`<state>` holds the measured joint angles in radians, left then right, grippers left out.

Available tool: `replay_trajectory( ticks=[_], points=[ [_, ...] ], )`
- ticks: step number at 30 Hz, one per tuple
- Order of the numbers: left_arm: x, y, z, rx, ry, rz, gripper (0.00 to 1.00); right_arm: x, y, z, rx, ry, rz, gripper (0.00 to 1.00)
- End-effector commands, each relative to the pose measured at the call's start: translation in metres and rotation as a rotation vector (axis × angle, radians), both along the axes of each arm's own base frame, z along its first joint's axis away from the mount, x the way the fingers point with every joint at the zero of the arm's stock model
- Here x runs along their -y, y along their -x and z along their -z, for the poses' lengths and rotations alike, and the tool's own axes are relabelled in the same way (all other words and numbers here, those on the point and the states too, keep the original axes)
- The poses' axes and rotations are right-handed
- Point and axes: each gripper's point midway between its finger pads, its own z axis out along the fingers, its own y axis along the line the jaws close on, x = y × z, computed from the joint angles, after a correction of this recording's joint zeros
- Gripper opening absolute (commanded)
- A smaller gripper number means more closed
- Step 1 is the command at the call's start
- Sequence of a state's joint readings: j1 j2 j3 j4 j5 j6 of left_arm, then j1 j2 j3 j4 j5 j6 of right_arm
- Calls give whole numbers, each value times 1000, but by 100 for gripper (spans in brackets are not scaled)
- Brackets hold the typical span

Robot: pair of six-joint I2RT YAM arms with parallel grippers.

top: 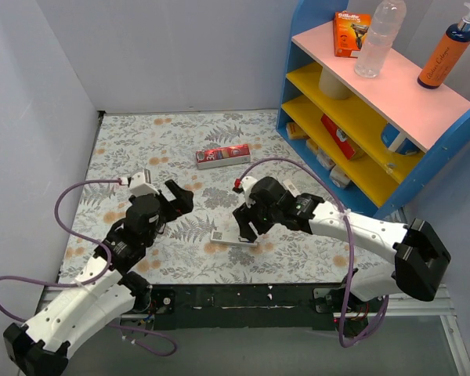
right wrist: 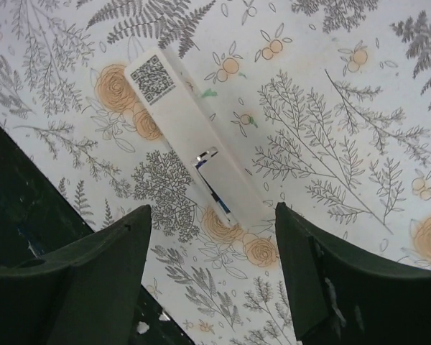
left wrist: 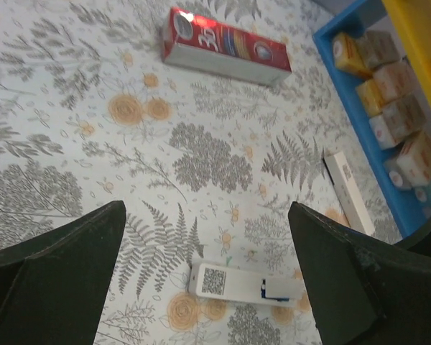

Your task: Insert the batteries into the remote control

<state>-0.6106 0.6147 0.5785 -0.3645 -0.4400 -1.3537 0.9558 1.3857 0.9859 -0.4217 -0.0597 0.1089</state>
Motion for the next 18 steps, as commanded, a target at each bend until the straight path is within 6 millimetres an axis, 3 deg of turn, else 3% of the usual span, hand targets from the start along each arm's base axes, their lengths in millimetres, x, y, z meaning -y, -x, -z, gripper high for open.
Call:
replay_trajectory(
  ticks=[1,6,9,13,18],
  points=[
    [39,13,40,-192,46,172,98,-3,-22,-6,-19,-188,366,77],
    [59,21,91,-403,11,245,98,9,-25,14,-88,-174,563,77],
    [67,27,110,-493,6,282,98,12,-25,23,-105,-192,618,75],
    [76,30,120,-535,15,316,98,18,-25,33,-113,-193,668,68],
    [90,40,129,-599,43,403,98,16,-21,45,-148,-185,679,66]
  ],
)
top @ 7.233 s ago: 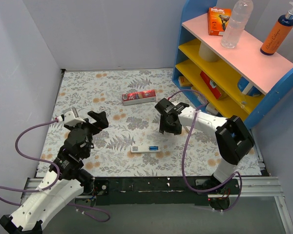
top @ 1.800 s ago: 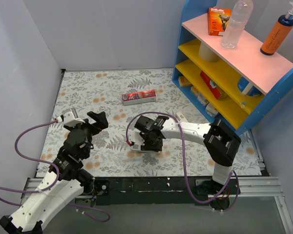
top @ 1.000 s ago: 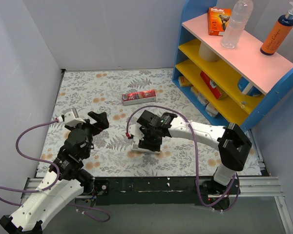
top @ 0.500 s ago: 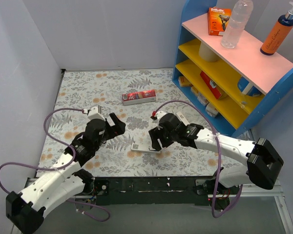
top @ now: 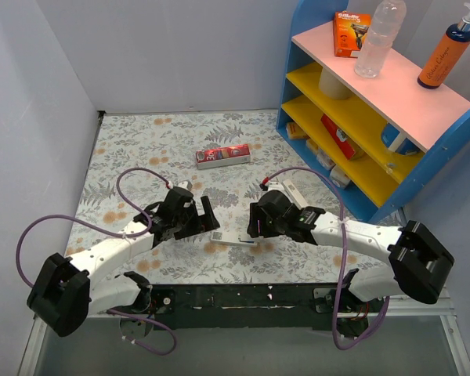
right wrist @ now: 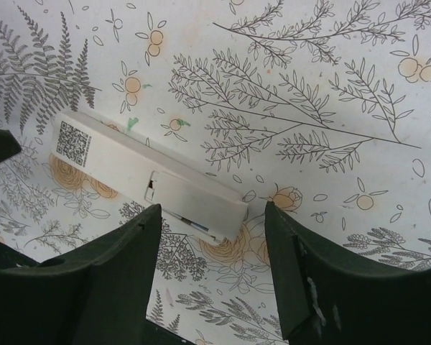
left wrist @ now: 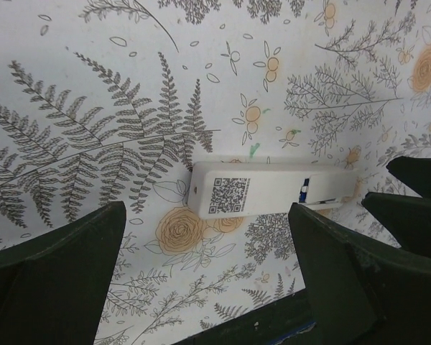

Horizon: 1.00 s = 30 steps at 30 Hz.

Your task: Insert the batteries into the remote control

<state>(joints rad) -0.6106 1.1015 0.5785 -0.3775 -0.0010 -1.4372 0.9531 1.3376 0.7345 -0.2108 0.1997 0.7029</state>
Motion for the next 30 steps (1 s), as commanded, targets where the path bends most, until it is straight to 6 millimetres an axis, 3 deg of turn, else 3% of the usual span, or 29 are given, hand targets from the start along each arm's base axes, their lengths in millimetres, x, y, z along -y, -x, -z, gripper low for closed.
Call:
replay_trajectory(
  ticks=[1,14,30],
  points=[
    [17,8,0,-49,68,75,97,-11,-9,-3,9,-73,67,65],
    [26,10,15,-123,69,95,83,2,-9,15,-7,-19,118,59],
    [34,10,21,-152,104,96,65,-6,-1,25,-50,-27,96,58]
  ],
)
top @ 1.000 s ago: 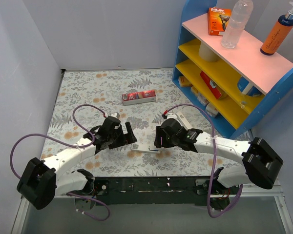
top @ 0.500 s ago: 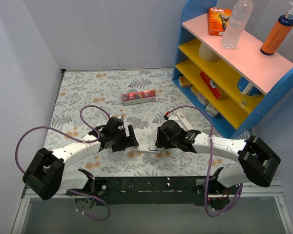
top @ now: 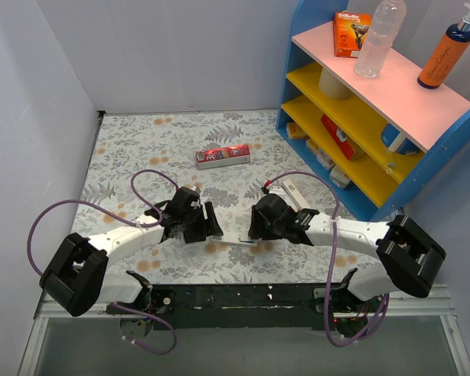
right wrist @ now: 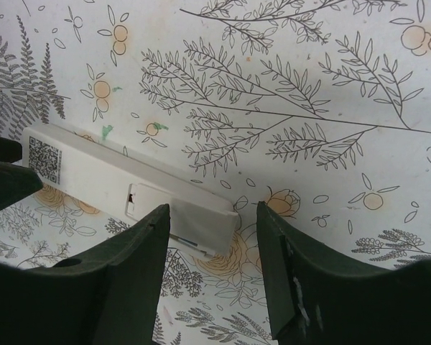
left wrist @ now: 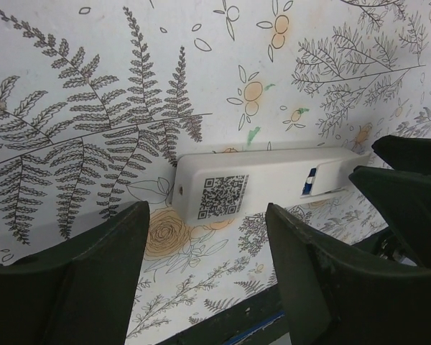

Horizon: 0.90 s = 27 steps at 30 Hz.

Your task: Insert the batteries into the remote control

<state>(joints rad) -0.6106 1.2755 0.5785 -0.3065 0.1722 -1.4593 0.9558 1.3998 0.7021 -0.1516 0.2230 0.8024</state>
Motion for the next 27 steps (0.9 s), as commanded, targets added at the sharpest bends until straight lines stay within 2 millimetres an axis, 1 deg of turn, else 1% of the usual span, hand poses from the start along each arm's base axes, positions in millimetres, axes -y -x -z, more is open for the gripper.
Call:
replay_trajectory(
  ticks=[1,3,6,10,14,20,27],
  points=[
    [9,-6,-9,15,45,4,64,-5,2,3,-5,-20,6,58],
    [9,-6,-8,12,48,3,61,-5,3,5,-11,-16,9,58],
    [10,-4,-6,3,51,2,59,-5,4,7,-15,-8,7,58],
    [11,0,-5,-6,63,4,50,-6,7,8,-18,-1,0,58],
    [10,4,-3,-18,71,2,44,-4,10,11,-27,11,-4,57],
    [9,8,-3,-28,82,-2,40,-3,14,13,-34,19,-1,57],
    [9,11,-3,-32,90,3,39,1,16,14,-33,34,0,54]
  ],
)
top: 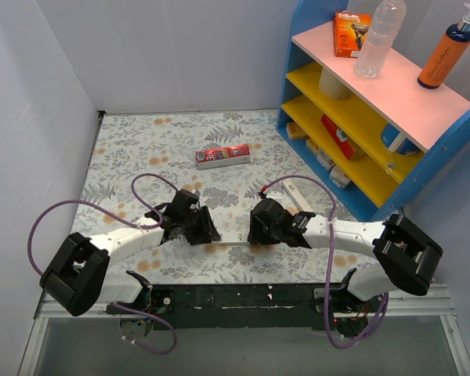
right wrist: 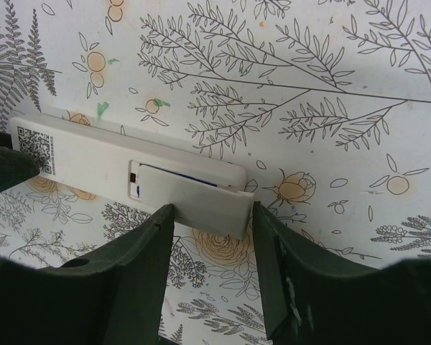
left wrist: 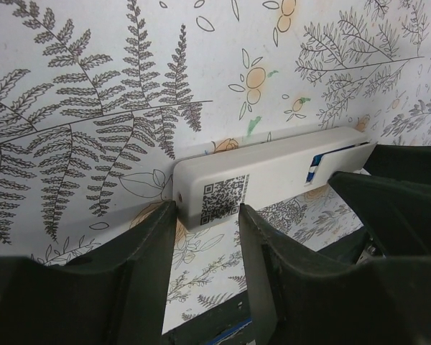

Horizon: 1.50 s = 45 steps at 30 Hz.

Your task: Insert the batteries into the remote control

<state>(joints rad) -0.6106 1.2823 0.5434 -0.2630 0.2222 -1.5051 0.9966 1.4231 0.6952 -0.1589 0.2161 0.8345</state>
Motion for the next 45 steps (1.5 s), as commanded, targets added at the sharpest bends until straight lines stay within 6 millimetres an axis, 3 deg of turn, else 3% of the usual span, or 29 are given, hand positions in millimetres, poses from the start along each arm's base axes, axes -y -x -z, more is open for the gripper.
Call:
replay_trajectory(
  ticks=[1,13,25,36,45],
  points=[
    [4,3,-8,10,41,9,39,5,0,3,6,20,19,54],
    [4,4,-8,12,43,15,40,3,-3,-4,19,37,-11,55],
    [4,2,-9,19,41,13,41,-3,-13,-32,77,18,-22,62],
    [4,2,-10,21,44,16,41,0,-25,-32,87,40,5,61],
    [4,2,-10,23,42,17,41,-1,-26,-20,64,60,-2,57]
  ],
)
